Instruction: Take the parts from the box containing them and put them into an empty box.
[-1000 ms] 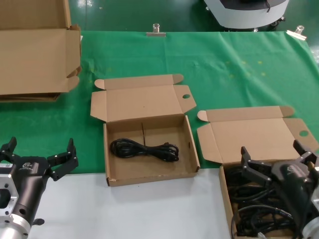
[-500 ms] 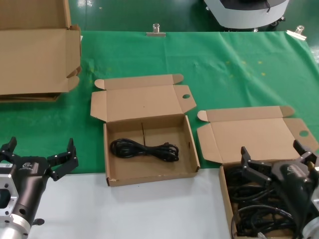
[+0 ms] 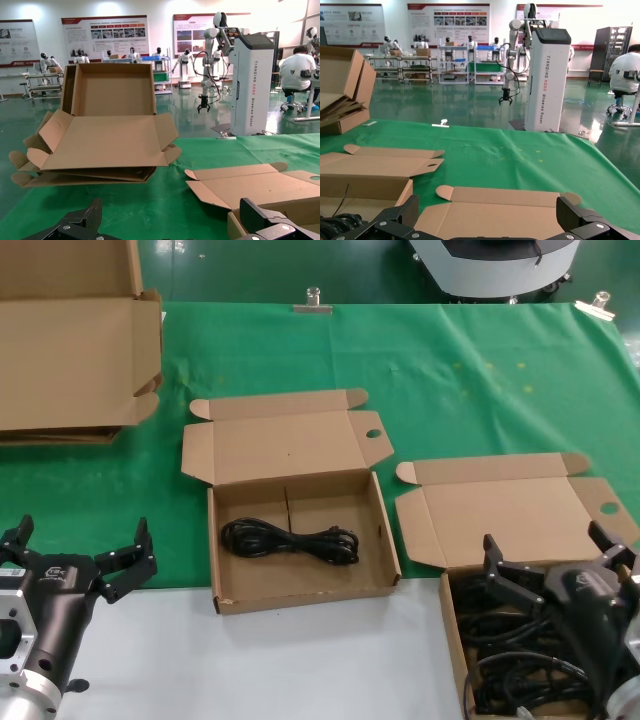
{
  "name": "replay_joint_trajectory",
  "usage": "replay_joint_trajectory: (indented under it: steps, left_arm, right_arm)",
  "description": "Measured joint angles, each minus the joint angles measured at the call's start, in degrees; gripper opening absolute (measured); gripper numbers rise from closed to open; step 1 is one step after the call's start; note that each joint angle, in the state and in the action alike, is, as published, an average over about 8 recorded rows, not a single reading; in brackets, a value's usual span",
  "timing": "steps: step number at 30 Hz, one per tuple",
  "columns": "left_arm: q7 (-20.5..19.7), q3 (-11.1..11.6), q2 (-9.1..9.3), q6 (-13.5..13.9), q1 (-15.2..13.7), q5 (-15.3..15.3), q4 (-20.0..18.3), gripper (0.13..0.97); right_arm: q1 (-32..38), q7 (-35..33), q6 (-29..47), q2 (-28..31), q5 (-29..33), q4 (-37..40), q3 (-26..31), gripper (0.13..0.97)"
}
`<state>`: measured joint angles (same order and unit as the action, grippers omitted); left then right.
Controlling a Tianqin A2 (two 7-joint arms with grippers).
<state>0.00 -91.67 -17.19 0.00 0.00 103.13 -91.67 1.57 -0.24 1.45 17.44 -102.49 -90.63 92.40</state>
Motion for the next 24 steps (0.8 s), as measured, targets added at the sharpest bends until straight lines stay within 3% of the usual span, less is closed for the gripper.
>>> replay_joint_trajectory:
  steps: [24]
  left_arm:
    - [0.0, 0.0, 0.0, 0.0, 0.0, 0.0, 0.0, 0.966]
  right_arm:
    - [0.0, 0.0, 0.0, 0.0, 0.0, 0.0, 0.0, 0.966]
